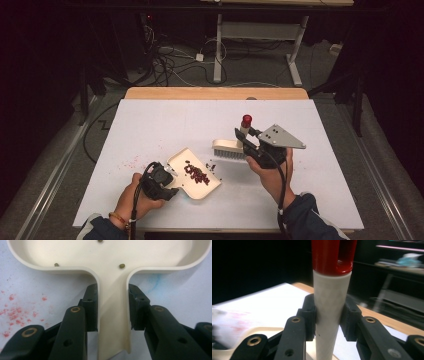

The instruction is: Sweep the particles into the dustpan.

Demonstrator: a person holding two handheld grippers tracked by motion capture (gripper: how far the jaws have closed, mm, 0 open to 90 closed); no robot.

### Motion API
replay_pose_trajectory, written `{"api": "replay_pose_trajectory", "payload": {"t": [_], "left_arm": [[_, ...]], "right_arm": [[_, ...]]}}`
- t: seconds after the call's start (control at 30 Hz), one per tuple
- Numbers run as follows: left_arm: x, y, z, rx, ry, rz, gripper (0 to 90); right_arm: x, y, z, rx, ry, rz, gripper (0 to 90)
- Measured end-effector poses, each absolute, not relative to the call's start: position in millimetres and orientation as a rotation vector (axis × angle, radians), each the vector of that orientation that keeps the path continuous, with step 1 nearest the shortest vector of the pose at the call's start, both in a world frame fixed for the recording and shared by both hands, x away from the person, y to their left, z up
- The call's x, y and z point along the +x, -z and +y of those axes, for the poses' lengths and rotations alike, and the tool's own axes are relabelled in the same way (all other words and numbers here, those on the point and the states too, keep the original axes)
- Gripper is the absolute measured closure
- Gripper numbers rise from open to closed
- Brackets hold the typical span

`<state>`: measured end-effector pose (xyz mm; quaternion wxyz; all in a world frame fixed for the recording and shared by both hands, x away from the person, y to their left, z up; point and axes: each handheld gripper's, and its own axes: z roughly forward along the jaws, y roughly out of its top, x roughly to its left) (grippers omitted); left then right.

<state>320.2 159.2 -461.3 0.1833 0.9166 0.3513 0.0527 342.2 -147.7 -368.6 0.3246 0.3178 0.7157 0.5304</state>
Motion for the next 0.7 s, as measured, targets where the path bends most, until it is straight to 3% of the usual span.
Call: {"api": "replay_pose_trajectory", "payload": {"t": [0.13,0.47,0.7], "left_arm": [[320.1,461.5,159.0,2.585,-0.150,0.994,64.0],[319.4,461.7,159.0,2.577,-0.153,1.003,63.9],[319.3,461.8,159.3,2.575,-0.153,1.002,63.9]], "right_arm": [[345.3,386.6,-141.1,0.867,-1.340,1.871,70.0],[311.6,385.2,-104.3,0.763,-1.396,1.991,70.0],[309.7,372.6,-113.0,0.753,-1.491,1.967,70.0]]}}
